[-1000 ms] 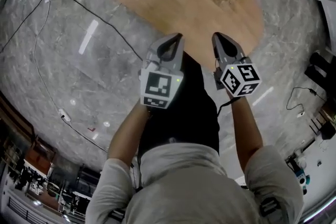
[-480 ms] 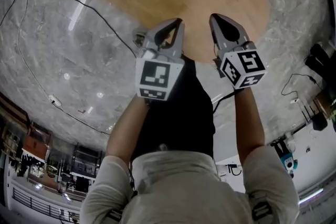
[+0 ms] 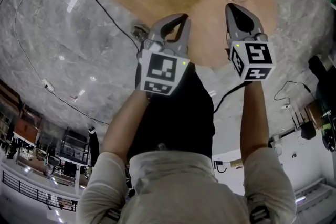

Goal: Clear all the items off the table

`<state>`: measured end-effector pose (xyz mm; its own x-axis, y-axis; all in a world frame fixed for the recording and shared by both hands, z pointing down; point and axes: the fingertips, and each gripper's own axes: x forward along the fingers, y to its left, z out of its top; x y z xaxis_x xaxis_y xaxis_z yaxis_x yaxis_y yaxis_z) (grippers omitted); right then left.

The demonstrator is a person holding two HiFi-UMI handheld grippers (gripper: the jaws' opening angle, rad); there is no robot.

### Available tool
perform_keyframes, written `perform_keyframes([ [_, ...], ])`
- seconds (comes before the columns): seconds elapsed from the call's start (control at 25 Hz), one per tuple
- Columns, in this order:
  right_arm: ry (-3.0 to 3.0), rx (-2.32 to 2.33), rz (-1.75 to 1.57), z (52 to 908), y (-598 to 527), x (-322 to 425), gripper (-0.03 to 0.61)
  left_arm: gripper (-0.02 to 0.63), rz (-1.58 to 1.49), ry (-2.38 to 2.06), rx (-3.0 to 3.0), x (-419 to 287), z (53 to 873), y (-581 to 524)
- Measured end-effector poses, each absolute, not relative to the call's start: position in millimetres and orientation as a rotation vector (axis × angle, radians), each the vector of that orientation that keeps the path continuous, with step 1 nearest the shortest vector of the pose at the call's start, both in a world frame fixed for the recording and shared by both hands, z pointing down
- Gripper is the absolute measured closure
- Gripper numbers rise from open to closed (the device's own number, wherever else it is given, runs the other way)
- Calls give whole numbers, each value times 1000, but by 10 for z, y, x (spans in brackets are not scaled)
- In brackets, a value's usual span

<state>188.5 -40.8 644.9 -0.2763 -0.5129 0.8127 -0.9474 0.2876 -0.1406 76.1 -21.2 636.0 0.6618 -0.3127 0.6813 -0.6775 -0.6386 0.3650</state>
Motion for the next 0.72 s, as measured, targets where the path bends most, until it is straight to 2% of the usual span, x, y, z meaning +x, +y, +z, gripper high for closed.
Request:
perform_keyframes([
  [0.24,-1731,1044,621,6781,-411,1963,571,594,783,-770,2204,727,6549,-261],
  [0.32,-1733,984,639,6859,-393,1934,551,594,787,-762,2202,748,6596,-278],
  [0.36,-1731,969,650,6887,-388,1933,511,594,788,-757,2202,761,6613,-281],
  [0.72,-1687,897,645,7097,-447,1970,495,594,819,-741,2166,725,6759,-319],
])
